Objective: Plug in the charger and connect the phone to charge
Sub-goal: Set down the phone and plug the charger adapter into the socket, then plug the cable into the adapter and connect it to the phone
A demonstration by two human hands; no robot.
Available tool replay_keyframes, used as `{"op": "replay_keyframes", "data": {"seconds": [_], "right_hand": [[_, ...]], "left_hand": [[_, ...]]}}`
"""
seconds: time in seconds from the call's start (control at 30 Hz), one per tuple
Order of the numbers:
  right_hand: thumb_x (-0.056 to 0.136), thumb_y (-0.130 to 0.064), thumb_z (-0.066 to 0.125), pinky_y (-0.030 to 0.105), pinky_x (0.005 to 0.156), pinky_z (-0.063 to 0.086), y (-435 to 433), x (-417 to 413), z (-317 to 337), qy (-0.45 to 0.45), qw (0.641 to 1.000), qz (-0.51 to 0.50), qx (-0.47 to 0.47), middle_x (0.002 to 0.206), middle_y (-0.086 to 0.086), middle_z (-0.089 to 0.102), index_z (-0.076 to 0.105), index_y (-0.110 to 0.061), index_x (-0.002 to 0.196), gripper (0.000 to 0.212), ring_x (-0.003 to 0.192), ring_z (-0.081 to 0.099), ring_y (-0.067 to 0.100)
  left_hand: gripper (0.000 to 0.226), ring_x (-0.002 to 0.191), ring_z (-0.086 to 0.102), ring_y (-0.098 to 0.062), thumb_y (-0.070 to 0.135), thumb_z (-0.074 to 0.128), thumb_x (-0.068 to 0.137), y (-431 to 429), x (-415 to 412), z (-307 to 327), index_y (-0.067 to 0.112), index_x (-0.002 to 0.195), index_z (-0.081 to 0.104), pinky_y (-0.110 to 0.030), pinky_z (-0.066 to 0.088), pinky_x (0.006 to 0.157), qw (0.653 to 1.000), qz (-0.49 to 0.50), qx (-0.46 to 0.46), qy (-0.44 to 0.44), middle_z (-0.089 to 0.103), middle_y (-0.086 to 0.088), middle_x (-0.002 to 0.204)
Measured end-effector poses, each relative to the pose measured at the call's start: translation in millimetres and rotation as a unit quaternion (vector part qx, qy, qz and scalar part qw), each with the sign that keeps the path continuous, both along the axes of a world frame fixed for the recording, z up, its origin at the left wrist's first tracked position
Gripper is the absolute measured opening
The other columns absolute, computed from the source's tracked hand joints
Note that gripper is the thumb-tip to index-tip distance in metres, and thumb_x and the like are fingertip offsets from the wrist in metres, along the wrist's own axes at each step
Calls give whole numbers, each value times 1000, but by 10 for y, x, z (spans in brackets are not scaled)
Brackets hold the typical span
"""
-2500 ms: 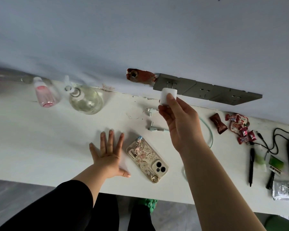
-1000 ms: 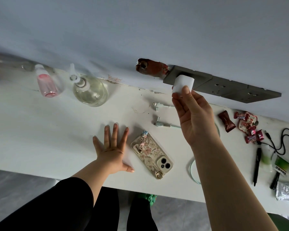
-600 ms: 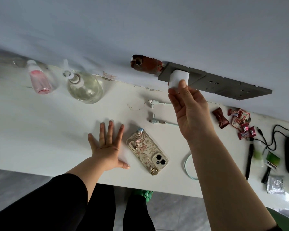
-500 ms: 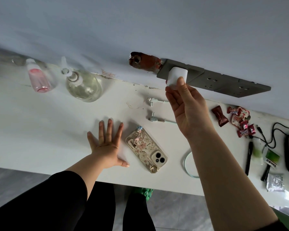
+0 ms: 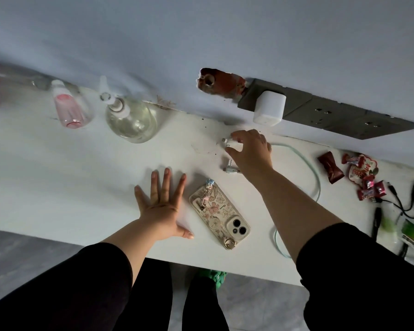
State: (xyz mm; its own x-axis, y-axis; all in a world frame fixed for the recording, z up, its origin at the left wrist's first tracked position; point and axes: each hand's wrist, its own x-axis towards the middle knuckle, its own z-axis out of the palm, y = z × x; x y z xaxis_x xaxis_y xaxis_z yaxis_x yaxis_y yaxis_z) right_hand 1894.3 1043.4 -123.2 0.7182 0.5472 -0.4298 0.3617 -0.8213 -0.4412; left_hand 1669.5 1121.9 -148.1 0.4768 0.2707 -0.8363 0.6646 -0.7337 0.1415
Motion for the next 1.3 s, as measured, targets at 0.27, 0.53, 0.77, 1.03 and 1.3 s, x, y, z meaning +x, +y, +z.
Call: {"op": "replay_keyframes", "data": {"seconds": [0.27,0.53,0.77,1.03,1.3], "right_hand": [[83,-33,67,29,59,43,-140,-26,234,69,992,-78,74,85,7,66,71,-16,91,19,75,61,26],[94,-39,53,32,50,29,-452,-314,1017,189,915,-265,236,58,4,39,67,-14,73,36,55,30,19],[94,-21,57,21,50,31,-312,-358,1179,345,781,-393,342,61,2,53,72,-6,89,21,53,39,12],[94,-20,57,19,48,31,-290,-390,1220,360,756,-396,375,59,0,53,74,-8,92,21,51,38,10],[94,-19,57,19,47,32,-264,-417,1253,360,749,-399,387,59,1,52,73,-6,94,21,50,39,10]], "left_hand": [[153,113,-64,-26,84,65,35,0,-5,-14,42,119,-55,-71,-17,100,1000,6,-2,-6,-70,1,122],[151,114,-63,-28,87,61,33,0,5,-24,41,118,-56,-72,-14,101,1000,7,4,3,-69,-1,122],[152,115,-63,-27,87,61,31,1,-12,-54,43,121,-53,-72,-16,100,1000,6,4,2,-68,0,125],[151,113,-64,-28,88,59,33,2,2,-40,42,118,-56,-73,-13,102,1000,2,6,4,-70,0,121],[150,111,-65,-28,88,60,35,-3,15,-18,42,117,-57,-72,-13,102,1000,-2,6,9,-70,-1,121]]}}
